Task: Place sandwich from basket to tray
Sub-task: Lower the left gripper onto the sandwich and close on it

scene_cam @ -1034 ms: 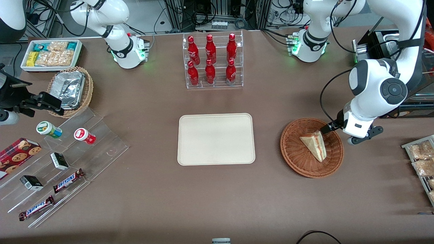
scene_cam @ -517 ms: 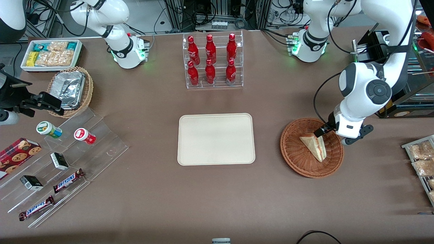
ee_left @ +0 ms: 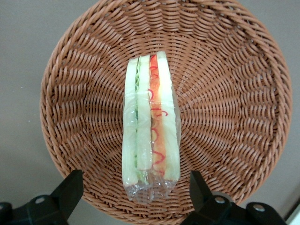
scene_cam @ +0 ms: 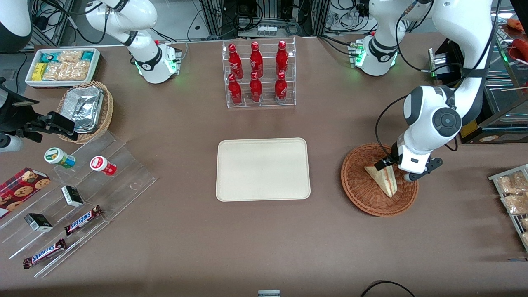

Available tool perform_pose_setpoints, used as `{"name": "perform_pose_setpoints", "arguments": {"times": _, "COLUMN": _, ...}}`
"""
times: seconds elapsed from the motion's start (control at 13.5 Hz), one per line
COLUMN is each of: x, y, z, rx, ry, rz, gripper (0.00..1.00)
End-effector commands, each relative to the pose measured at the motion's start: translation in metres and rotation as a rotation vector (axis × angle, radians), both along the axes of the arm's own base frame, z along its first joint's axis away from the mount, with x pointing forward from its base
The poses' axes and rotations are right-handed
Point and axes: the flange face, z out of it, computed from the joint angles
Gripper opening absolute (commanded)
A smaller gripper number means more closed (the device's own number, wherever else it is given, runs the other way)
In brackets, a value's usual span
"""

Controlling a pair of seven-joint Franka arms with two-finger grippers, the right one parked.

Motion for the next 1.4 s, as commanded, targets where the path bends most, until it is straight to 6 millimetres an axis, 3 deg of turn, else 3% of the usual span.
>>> {"name": "perform_pose_setpoints", "arguments": {"times": 0.0, "x": 0.002, "y": -0.003, "z": -0.006, "rx": 0.002, "ry": -0.004, "rz": -0.022, "gripper": 1.00}}
{"name": "perform_pose_setpoints", "arguments": {"times": 0.3, "x": 0.005, "y": -0.002, "z": -0.014, "rx": 0.000, "ry": -0.013, "rz": -0.020, "gripper": 0.88}}
{"name": "perform_pose_setpoints", "arguments": {"times": 0.44, "x": 0.006, "y": -0.002, "z": -0.016, "rx": -0.001, "ry": -0.016, "rz": -0.016, "gripper": 0.78}}
{"name": "perform_pose_setpoints", "arguments": {"times": 0.52, "x": 0.006, "y": -0.002, "z": -0.016, "rx": -0.001, "ry": -0.016, "rz": -0.016, "gripper": 0.70}}
{"name": "perform_pose_setpoints", "arguments": {"times": 0.96, "x": 0.008, "y": 0.000, "z": -0.014, "rx": -0.002, "ry": -0.028, "rz": 0.002, "gripper": 0.02}}
{"name": "perform_pose_setpoints", "arguments": {"times": 1.33, "x": 0.013, "y": 0.000, "z": -0.004, "rx": -0.003, "ry": -0.040, "rz": -0.010, "gripper": 0.00}}
